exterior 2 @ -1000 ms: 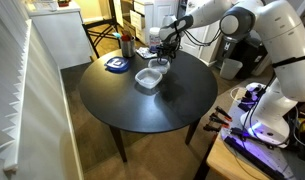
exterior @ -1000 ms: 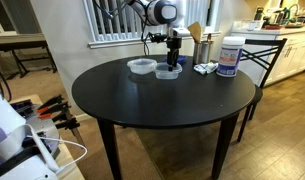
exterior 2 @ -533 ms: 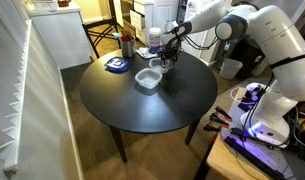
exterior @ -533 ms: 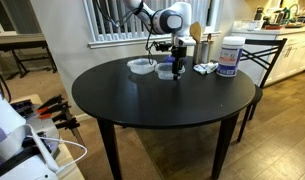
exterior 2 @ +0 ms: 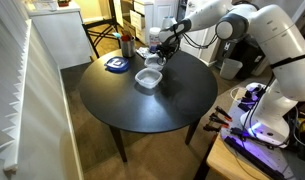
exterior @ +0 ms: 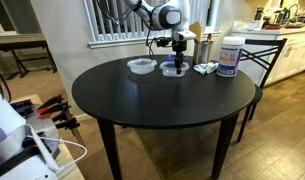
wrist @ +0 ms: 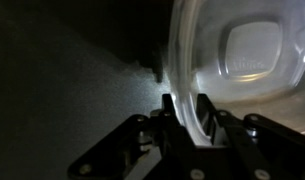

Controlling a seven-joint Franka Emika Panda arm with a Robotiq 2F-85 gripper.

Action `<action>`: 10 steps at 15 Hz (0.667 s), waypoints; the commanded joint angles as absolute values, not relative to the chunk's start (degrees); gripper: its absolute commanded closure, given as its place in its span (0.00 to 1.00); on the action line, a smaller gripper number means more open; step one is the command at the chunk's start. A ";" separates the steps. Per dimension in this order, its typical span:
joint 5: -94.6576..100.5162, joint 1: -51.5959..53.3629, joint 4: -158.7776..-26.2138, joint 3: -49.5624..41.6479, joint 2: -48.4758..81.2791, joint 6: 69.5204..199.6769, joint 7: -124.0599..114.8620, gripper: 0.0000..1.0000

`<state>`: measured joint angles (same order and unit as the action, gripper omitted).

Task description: Pick up the clear lunch box to the right and put it in the clear lunch box to the left

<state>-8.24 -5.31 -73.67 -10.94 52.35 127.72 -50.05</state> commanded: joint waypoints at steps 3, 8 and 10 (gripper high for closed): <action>-8.00 -3.94 -77.35 -9.22 46.79 130.92 -46.60 1.00; -7.58 -1.56 -80.70 -8.65 42.22 133.87 -46.00 0.98; -8.08 -0.35 -83.73 -7.75 39.19 136.72 -45.00 0.98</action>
<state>-8.24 -1.68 -75.67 -9.11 45.96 132.38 -47.45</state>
